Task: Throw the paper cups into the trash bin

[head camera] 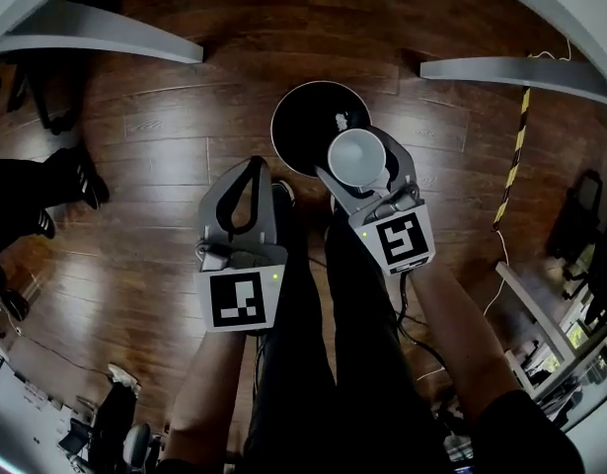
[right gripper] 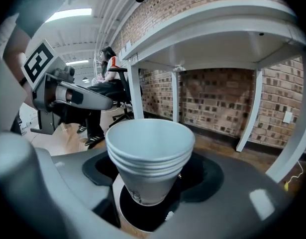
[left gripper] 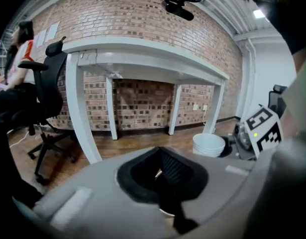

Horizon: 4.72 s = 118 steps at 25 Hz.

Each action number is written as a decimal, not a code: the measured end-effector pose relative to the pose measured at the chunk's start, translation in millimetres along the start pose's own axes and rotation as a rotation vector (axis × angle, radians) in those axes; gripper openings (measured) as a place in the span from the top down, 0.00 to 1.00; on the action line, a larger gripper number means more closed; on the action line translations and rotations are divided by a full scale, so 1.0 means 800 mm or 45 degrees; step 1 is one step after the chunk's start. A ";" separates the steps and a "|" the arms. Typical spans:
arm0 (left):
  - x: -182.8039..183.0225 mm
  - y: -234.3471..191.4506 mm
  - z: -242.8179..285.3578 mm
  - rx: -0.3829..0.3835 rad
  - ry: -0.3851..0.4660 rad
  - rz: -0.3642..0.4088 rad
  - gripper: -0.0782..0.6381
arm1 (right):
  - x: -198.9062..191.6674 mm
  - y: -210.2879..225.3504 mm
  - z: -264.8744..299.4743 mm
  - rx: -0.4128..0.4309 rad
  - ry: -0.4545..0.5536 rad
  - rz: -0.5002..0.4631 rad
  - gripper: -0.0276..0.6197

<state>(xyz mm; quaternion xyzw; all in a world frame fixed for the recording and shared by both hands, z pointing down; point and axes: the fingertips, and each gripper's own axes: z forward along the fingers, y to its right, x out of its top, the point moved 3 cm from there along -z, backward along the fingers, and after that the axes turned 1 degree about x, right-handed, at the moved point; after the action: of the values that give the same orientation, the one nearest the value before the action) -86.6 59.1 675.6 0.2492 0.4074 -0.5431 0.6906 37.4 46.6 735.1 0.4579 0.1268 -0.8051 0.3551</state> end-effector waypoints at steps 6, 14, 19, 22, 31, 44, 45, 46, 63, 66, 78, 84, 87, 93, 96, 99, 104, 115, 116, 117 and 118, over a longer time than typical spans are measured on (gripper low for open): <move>-0.033 -0.005 0.022 0.007 -0.031 -0.019 0.88 | -0.040 0.005 0.035 -0.022 -0.015 0.035 0.42; -0.072 -0.017 0.042 0.050 -0.092 -0.062 0.88 | -0.106 0.008 0.078 0.003 -0.138 0.097 0.42; -0.094 -0.019 0.057 0.050 -0.118 -0.074 0.88 | -0.132 0.004 0.093 0.012 -0.202 0.156 0.42; -0.104 -0.019 0.064 0.055 -0.114 -0.084 0.88 | -0.149 0.009 0.097 -0.021 -0.227 0.197 0.42; -0.117 -0.016 0.064 0.041 -0.160 -0.094 0.88 | -0.165 0.005 0.103 -0.032 -0.265 0.239 0.42; -0.131 -0.010 0.064 0.049 -0.182 -0.098 0.88 | -0.188 -0.040 0.132 0.162 -0.377 0.254 0.35; -0.132 -0.011 0.064 0.051 -0.184 -0.099 0.88 | -0.189 -0.044 0.134 0.178 -0.379 0.257 0.34; -0.134 -0.011 0.064 0.054 -0.186 -0.101 0.88 | -0.190 -0.047 0.136 0.193 -0.382 0.257 0.33; -0.081 -0.011 0.046 0.079 -0.102 -0.106 0.88 | -0.103 0.008 0.068 -0.037 -0.133 0.426 0.58; -0.030 0.002 0.030 0.049 -0.045 -0.117 0.88 | -0.040 0.018 0.033 -0.058 -0.012 0.390 0.63; 0.206 0.051 -0.082 -0.007 0.303 -0.076 0.88 | 0.234 0.007 -0.122 -0.090 0.429 0.271 0.82; 0.291 0.076 -0.127 -0.021 0.424 0.003 0.88 | 0.333 0.009 -0.190 -0.118 0.607 0.249 0.89; 0.333 0.091 -0.158 -0.027 0.482 0.036 0.88 | 0.368 0.002 -0.232 -0.108 0.636 0.241 0.90; 0.408 0.107 -0.206 -0.038 0.591 0.092 0.88 | 0.429 -0.002 -0.297 -0.136 0.726 0.194 0.93; 0.429 0.125 -0.226 -0.081 0.635 0.086 0.88 | 0.449 -0.005 -0.322 -0.142 0.771 0.177 0.95; 0.445 0.141 -0.244 -0.111 0.666 0.105 0.88 | 0.469 -0.009 -0.342 -0.142 0.816 0.129 0.95; 0.475 0.152 -0.274 -0.107 0.727 0.085 0.88 | 0.495 -0.009 -0.375 -0.172 0.878 0.085 0.95; 0.520 0.164 -0.288 -0.128 0.817 0.133 0.88 | 0.520 -0.007 -0.410 -0.207 0.922 0.037 0.95; 0.519 0.167 -0.287 -0.139 0.816 0.140 0.88 | 0.519 -0.009 -0.410 -0.209 0.924 0.040 0.95; 0.518 0.168 -0.287 -0.145 0.813 0.139 0.88 | 0.518 -0.013 -0.409 -0.208 0.926 0.042 0.95; 0.516 0.168 -0.287 -0.145 0.809 0.132 0.88 | 0.517 -0.017 -0.407 -0.204 0.928 0.041 0.95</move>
<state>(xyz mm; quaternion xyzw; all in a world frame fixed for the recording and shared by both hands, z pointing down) 6.6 52.4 193.1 0.3877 0.6189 -0.3786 0.5686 102.4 40.2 212.7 0.6871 0.3003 -0.5711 0.3340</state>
